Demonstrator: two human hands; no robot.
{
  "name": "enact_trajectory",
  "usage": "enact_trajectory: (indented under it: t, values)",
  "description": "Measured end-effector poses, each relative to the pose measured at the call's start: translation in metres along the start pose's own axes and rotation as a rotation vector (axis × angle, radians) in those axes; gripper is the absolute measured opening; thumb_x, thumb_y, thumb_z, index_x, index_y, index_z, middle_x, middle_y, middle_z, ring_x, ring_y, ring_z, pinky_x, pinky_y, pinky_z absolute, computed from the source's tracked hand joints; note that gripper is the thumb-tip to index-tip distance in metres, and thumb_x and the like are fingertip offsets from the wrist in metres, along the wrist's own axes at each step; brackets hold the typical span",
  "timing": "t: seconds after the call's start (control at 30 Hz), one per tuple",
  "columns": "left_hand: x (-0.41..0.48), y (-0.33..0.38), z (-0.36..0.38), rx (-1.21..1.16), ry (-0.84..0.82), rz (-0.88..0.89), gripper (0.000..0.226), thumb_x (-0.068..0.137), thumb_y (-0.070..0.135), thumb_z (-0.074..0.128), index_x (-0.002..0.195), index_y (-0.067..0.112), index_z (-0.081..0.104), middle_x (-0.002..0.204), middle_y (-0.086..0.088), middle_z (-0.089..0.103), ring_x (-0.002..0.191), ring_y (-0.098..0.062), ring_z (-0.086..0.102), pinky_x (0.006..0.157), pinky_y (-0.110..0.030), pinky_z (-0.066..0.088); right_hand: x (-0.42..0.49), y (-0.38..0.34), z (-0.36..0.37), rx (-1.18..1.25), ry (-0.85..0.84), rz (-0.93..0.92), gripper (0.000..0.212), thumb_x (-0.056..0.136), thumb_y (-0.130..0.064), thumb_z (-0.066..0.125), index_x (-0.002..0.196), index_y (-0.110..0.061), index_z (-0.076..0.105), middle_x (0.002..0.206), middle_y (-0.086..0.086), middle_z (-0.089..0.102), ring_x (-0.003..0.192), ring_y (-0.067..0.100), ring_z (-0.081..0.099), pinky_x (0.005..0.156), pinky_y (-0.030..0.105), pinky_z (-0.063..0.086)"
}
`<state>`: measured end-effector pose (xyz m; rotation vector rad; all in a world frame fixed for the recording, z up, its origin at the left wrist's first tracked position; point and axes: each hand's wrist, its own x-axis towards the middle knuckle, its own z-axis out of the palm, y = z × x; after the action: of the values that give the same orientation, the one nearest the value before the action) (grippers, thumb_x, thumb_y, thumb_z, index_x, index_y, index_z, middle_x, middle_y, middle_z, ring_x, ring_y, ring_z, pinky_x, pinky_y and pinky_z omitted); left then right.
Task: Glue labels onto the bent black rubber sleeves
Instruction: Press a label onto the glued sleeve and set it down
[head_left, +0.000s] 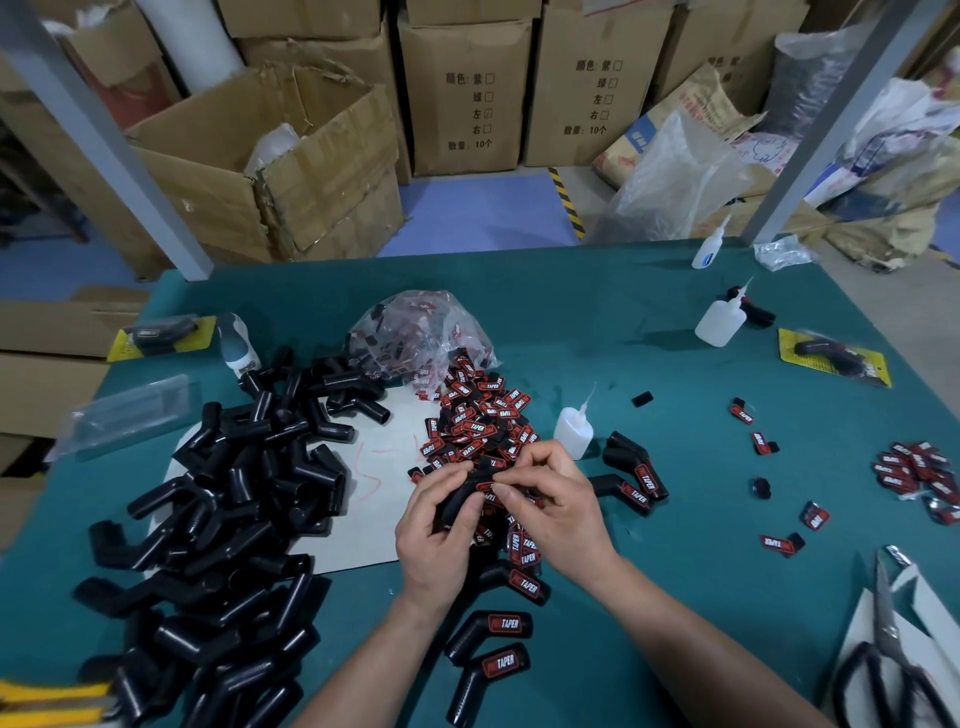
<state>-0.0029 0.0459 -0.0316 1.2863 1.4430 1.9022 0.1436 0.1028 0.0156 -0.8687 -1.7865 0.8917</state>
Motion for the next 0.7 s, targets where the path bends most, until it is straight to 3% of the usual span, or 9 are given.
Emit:
enact_trajectory:
  t: [0.2, 0.3, 0.37, 0.43, 0.5, 0.7]
  values:
    - [0.0015, 0.0050, 0.0011, -0.034, 0.029, -0.032, 0.021, 0.095, 0.027, 0.073, 0.116, 0.027, 0.073, 0.119, 0.001, 0.073, 0.112, -0.024, 0.069, 0.100, -0.028, 0.052, -0.0009, 0.0006, 0.0007, 0.022, -0.005, 0.007, 0.016, 0.089, -0.015, 0.075, 0.104, -0.009, 0.078, 0.098, 0.005, 0.055, 0.090, 0.018, 0.060, 0.081, 0.025, 0.051]
    - [0.0039, 0.0052, 0.0018, -0.081, 0.079, -0.138, 0.027, 0.090, 0.021, 0.075, 0.112, 0.035, 0.076, 0.115, -0.001, 0.075, 0.111, -0.021, 0.070, 0.099, -0.026, 0.052, -0.0009, -0.0008, 0.0013, 0.187, 0.032, 0.132, 0.022, 0.093, -0.026, 0.069, 0.114, -0.024, 0.074, 0.108, -0.003, 0.056, 0.094, 0.018, 0.064, 0.083, 0.026, 0.054]
    - [0.0052, 0.0037, 0.0011, -0.106, 0.115, -0.219, 0.030, 0.088, 0.016, 0.077, 0.109, 0.037, 0.078, 0.116, -0.002, 0.076, 0.112, -0.014, 0.070, 0.098, -0.021, 0.052, 0.0017, -0.0011, -0.0002, 0.241, 0.102, 0.240, 0.020, 0.093, -0.033, 0.066, 0.110, -0.039, 0.072, 0.110, -0.010, 0.058, 0.094, 0.018, 0.066, 0.083, 0.034, 0.057]
    - [0.0066, 0.0030, 0.0007, -0.113, 0.129, -0.262, 0.031, 0.087, 0.014, 0.075, 0.107, 0.038, 0.078, 0.116, 0.000, 0.076, 0.112, -0.012, 0.070, 0.098, -0.021, 0.053, 0.0031, 0.0019, -0.0013, 0.251, 0.119, 0.335, 0.014, 0.091, -0.036, 0.066, 0.103, -0.038, 0.072, 0.106, -0.009, 0.063, 0.092, 0.023, 0.066, 0.083, 0.048, 0.057]
    - [0.0067, 0.0043, 0.0010, -0.100, 0.124, -0.256, 0.026, 0.087, 0.020, 0.078, 0.106, 0.037, 0.078, 0.114, 0.000, 0.077, 0.112, -0.014, 0.070, 0.098, -0.021, 0.052, 0.0023, 0.0045, 0.0001, 0.264, 0.081, 0.365, 0.009, 0.090, -0.035, 0.067, 0.098, -0.033, 0.072, 0.105, -0.004, 0.064, 0.092, 0.022, 0.065, 0.083, 0.052, 0.056]
    - [0.0053, 0.0053, -0.0002, -0.096, 0.111, -0.266, 0.022, 0.085, 0.031, 0.077, 0.107, 0.034, 0.078, 0.114, -0.003, 0.076, 0.111, -0.020, 0.070, 0.099, -0.027, 0.053, -0.0023, 0.0022, 0.0087, 0.371, 0.006, 0.396, 0.007, 0.083, -0.033, 0.077, 0.088, -0.028, 0.078, 0.109, -0.007, 0.066, 0.098, 0.010, 0.067, 0.080, 0.024, 0.054]
